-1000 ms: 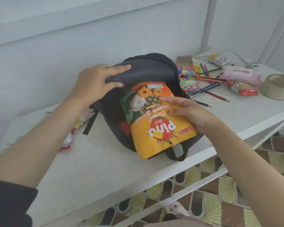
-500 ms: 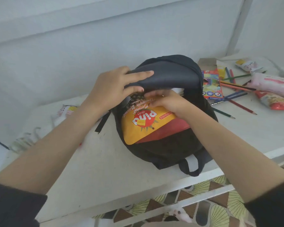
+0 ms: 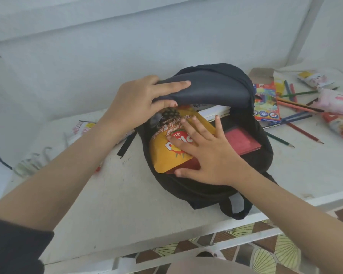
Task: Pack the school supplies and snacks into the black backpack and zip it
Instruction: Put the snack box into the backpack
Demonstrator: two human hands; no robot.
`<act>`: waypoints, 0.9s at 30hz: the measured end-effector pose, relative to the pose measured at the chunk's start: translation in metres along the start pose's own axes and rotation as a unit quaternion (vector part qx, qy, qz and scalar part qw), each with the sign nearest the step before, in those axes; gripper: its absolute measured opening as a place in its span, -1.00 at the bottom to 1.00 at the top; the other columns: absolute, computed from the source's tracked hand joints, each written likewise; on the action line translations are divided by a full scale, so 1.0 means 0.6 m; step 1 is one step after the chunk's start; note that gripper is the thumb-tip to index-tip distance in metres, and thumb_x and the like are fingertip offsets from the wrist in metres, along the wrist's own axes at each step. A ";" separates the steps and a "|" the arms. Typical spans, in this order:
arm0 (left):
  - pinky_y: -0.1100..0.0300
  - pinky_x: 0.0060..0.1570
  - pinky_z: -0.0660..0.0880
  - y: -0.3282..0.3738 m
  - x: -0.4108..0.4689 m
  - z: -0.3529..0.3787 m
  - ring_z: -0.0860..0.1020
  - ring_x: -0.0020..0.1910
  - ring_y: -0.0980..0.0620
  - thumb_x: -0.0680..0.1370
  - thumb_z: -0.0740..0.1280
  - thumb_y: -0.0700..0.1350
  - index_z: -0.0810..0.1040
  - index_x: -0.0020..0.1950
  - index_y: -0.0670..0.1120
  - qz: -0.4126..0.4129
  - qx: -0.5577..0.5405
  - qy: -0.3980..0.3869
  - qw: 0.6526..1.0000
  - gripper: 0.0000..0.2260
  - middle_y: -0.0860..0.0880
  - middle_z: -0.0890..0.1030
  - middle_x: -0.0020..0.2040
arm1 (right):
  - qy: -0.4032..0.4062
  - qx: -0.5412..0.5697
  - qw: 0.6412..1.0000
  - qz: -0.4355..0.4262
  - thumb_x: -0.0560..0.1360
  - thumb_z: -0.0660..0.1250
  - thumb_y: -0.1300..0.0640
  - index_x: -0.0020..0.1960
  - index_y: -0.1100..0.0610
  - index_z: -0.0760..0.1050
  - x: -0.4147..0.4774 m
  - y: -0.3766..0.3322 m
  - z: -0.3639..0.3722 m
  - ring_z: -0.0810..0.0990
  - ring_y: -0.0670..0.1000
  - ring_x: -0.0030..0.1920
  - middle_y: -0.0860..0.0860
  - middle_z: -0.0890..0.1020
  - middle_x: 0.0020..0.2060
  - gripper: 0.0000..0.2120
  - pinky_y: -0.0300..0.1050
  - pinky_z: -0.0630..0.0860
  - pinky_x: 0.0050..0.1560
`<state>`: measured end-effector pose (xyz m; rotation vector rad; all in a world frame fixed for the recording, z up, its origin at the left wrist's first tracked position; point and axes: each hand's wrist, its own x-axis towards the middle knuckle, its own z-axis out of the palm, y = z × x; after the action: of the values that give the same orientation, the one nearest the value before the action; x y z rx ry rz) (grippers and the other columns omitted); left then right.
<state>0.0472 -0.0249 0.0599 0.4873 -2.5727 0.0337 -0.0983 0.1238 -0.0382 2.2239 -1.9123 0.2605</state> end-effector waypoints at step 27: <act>0.23 -0.34 0.23 0.014 -0.004 0.006 0.29 -0.35 0.08 0.55 0.17 0.10 0.41 0.35 0.19 0.033 0.065 0.038 0.997 -0.64 -0.04 0.35 -0.28 | 0.042 -0.020 0.998 0.041 0.51 -0.12 -0.12 0.42 0.11 0.35 0.105 -0.034 0.051 0.27 0.12 0.45 0.15 0.44 0.36 -0.39 0.27 -0.25 0.41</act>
<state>0.0445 -0.0165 0.0561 0.4413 -2.5209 0.2404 -0.0688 0.0583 -0.0520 2.0779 -1.9506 0.3199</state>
